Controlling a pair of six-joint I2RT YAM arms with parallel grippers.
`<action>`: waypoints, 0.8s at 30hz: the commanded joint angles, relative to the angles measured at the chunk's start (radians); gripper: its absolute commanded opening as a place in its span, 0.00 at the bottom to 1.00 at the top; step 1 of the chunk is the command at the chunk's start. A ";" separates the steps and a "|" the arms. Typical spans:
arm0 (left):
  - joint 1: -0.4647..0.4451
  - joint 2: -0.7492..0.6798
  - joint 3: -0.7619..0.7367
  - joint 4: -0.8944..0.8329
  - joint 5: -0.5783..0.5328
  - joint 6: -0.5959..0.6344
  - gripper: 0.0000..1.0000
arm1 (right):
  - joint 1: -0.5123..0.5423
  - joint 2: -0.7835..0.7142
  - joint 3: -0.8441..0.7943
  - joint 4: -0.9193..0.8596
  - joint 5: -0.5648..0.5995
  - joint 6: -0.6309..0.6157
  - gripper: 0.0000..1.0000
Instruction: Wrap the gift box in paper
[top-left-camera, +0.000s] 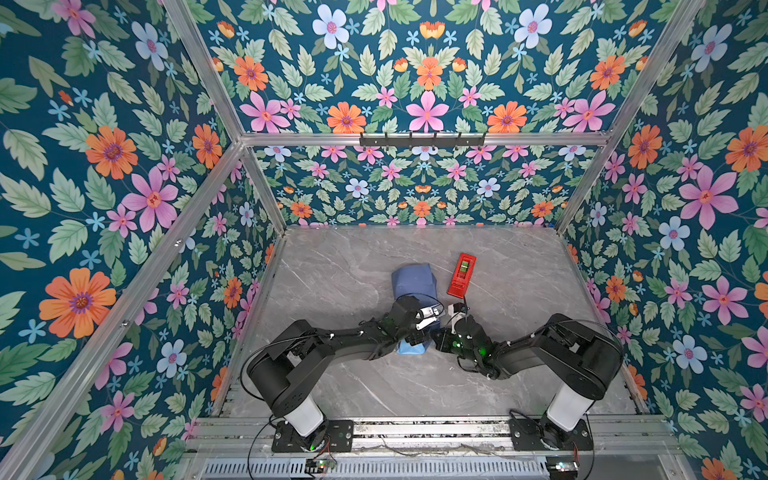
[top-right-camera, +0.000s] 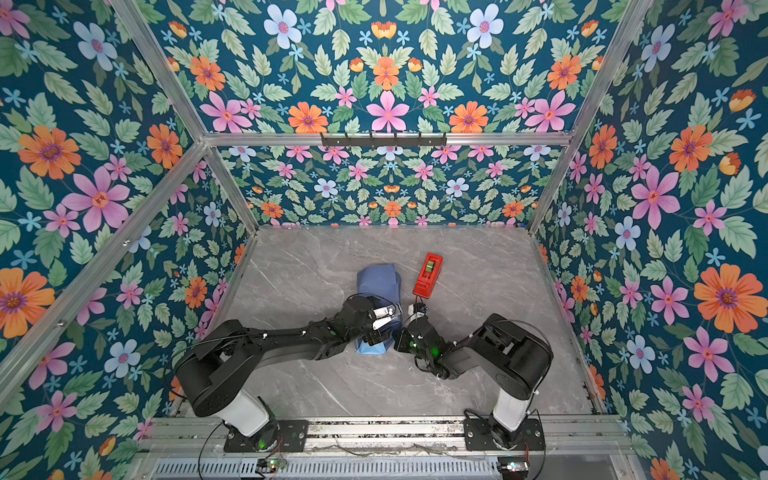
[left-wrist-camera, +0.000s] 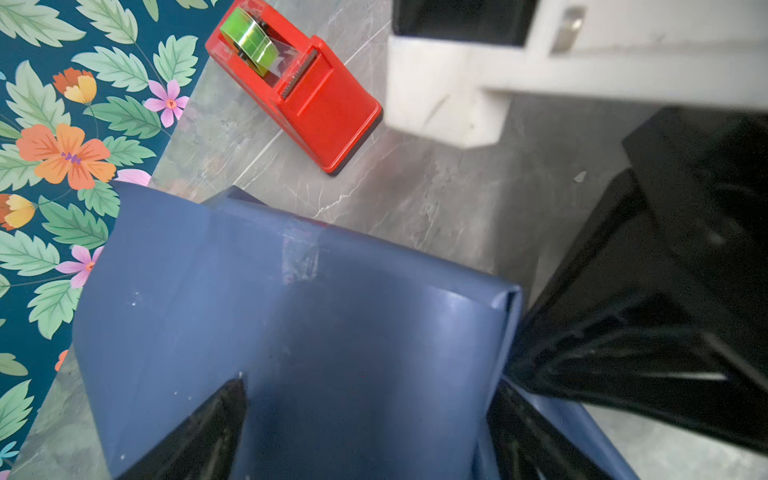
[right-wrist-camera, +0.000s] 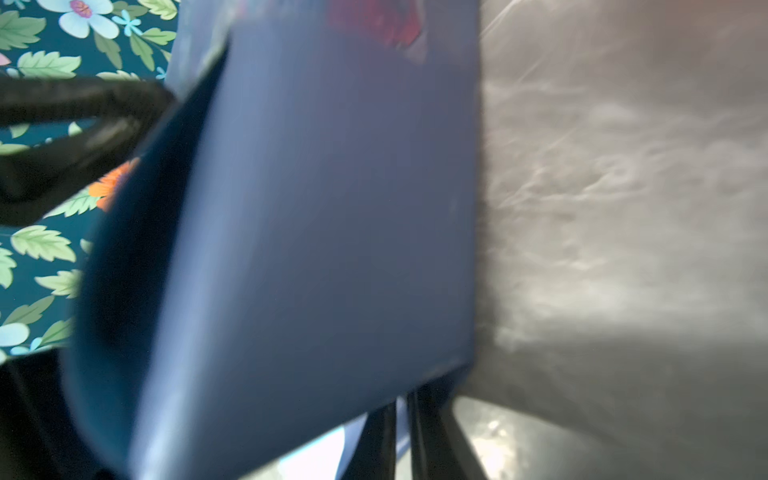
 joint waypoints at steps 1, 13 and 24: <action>0.000 0.004 -0.004 -0.069 0.006 -0.013 0.92 | 0.019 0.011 -0.015 -0.026 -0.008 0.027 0.11; 0.001 0.001 -0.005 -0.051 -0.008 -0.028 0.92 | 0.110 0.050 -0.045 0.080 0.026 0.064 0.10; 0.000 0.004 -0.006 -0.056 -0.014 -0.031 0.92 | 0.061 -0.003 -0.034 0.071 0.007 0.013 0.10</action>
